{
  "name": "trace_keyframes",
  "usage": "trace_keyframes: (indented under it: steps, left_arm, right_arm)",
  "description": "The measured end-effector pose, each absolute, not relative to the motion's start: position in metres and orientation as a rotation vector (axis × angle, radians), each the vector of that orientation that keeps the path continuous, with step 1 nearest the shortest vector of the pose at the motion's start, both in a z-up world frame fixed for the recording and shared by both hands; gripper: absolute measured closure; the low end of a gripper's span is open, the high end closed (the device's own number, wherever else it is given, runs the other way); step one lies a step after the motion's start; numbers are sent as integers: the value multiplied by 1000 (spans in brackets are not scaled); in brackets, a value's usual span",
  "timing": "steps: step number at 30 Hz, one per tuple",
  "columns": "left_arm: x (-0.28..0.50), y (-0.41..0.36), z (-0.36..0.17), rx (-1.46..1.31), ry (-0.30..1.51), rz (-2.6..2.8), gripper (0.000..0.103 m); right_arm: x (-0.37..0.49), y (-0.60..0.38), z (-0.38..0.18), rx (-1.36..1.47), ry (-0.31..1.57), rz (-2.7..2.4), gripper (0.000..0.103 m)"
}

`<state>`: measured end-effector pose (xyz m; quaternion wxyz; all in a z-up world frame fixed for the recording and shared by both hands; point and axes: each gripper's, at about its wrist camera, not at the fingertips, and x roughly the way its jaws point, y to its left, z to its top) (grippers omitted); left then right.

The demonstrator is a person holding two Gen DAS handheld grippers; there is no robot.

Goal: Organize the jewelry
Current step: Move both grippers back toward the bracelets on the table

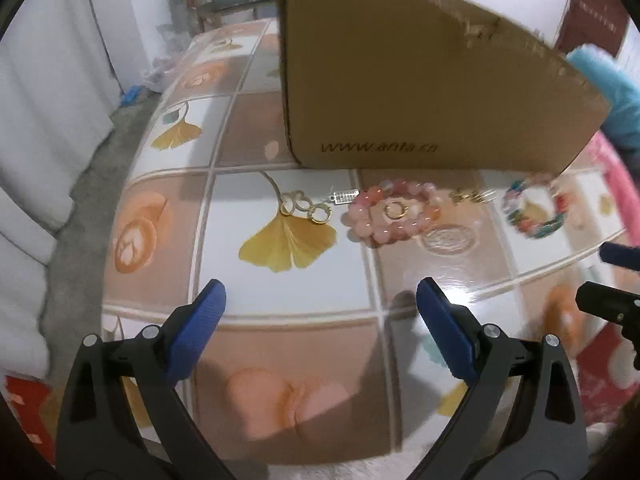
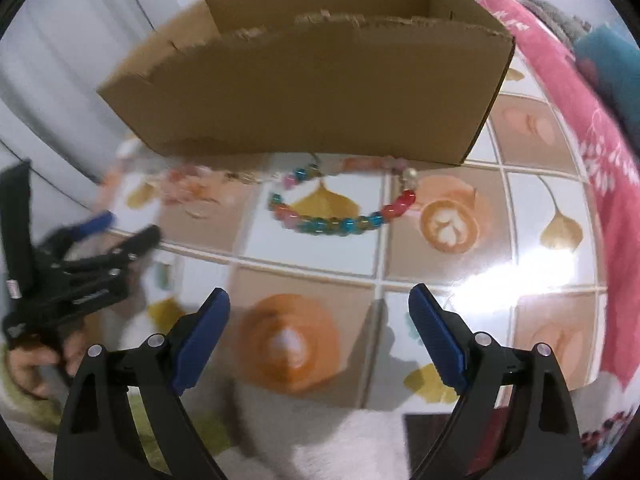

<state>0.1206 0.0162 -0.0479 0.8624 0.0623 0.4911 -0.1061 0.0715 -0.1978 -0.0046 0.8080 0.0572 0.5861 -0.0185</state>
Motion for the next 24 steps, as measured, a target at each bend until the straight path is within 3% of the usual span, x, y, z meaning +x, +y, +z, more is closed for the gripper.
trace_keyframes:
  steps: [4,8,24]
  left_arm:
    - [122,13,-48,120,1010,-217,8]
    - [122,11,-47,126,1006,-219,8]
    - [125,20,-55,155,1004,-269,7]
  right_arm:
    - [71,-196,-18,89,1278,-42,15]
    - [70,-199,-26,70,1260,-59,7]
    - [68,-212,-30,51,1243,-37,6]
